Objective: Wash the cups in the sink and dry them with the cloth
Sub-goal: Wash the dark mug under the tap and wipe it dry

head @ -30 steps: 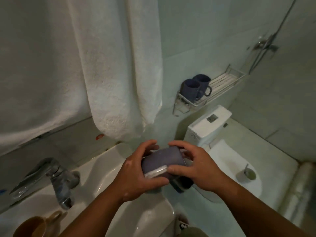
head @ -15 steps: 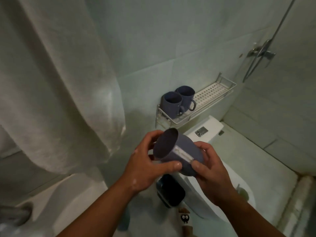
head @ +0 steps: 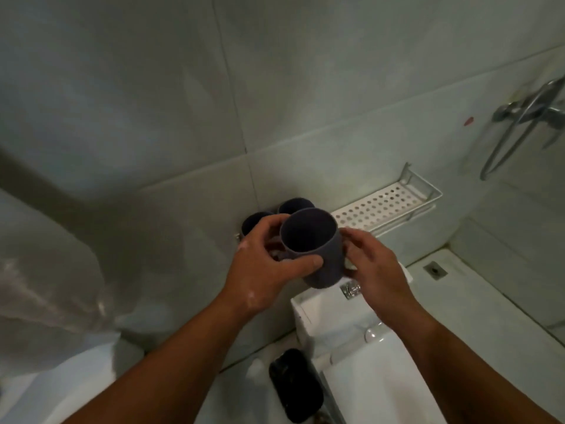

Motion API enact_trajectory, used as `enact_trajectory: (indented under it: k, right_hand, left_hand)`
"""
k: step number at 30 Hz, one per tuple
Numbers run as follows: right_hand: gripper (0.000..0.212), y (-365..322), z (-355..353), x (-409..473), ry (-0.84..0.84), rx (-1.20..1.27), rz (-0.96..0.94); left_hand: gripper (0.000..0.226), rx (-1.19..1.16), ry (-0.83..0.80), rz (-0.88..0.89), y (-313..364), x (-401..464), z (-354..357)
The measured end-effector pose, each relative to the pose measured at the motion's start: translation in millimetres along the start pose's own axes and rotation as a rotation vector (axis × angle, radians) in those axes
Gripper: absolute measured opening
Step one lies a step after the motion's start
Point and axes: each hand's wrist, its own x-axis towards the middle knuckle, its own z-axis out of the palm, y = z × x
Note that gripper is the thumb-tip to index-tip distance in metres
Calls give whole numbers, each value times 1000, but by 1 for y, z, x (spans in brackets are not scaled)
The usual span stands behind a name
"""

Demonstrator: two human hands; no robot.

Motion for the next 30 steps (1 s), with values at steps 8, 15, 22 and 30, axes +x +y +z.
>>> enact_trajectory:
  k: [8, 15, 22, 30]
  right_hand:
    - [68, -29, -45, 30, -227, -192, -332]
    - [99, -45, -66, 101, -177, -486, -450]
    - [97, -36, -69, 167, -360, -574, -447]
    - [85, 2, -63, 205, -504, -580, -403]
  left_hand:
    - [69, 209, 84, 70, 21, 33, 40]
    - [69, 148, -76, 42, 38, 58, 38]
    - [45, 693, 74, 45, 6, 88, 16]
    - [46, 934, 81, 71, -33, 105, 21]
